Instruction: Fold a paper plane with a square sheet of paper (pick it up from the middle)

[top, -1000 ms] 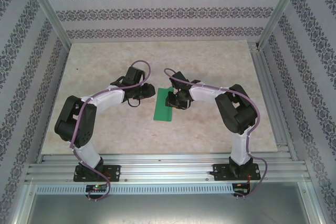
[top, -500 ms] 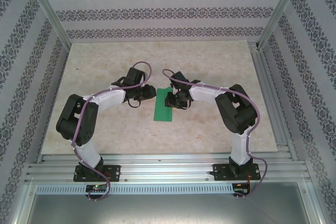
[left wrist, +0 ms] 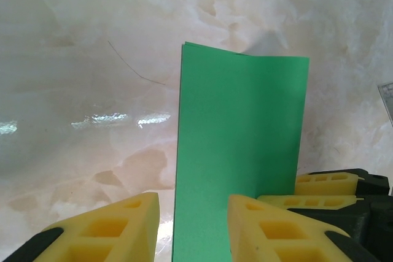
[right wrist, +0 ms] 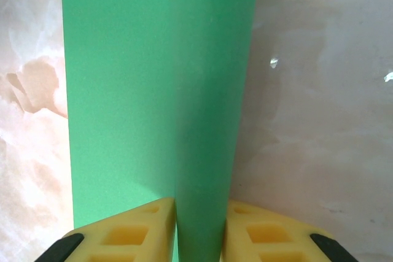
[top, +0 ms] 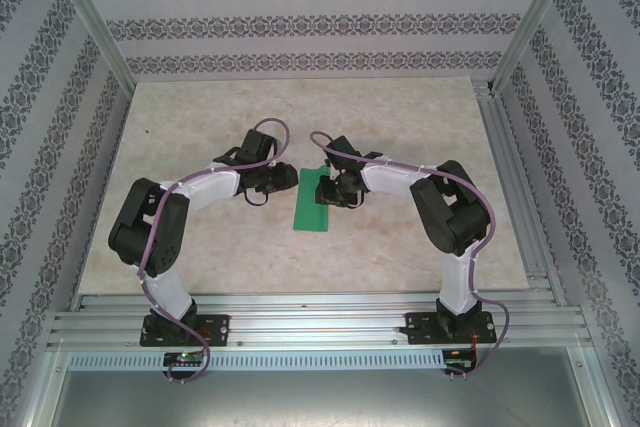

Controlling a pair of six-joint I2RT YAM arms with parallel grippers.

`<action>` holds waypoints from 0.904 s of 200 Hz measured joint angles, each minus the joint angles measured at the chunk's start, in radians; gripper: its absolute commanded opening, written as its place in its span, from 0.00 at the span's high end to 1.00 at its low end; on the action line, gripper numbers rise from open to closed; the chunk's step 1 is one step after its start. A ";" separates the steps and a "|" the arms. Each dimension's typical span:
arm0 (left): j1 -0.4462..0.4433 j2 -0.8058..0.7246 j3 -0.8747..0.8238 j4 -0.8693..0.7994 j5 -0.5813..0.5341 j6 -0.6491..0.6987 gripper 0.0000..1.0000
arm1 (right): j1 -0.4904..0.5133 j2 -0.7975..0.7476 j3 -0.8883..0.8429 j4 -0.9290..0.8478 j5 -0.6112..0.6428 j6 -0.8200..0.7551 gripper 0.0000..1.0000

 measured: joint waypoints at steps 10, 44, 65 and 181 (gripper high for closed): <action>0.000 0.006 0.000 0.000 0.006 0.000 0.64 | 0.000 0.000 0.000 0.000 0.000 0.000 0.76; 0.000 0.026 0.000 0.000 0.026 0.001 0.65 | -0.005 0.002 0.000 -0.001 -0.005 0.000 0.77; -0.001 0.036 0.000 0.000 0.036 0.003 0.66 | -0.006 0.003 0.000 -0.001 -0.008 0.000 0.77; -0.040 0.103 0.019 0.006 0.128 0.015 0.81 | -0.007 0.005 0.000 -0.001 -0.009 0.000 0.77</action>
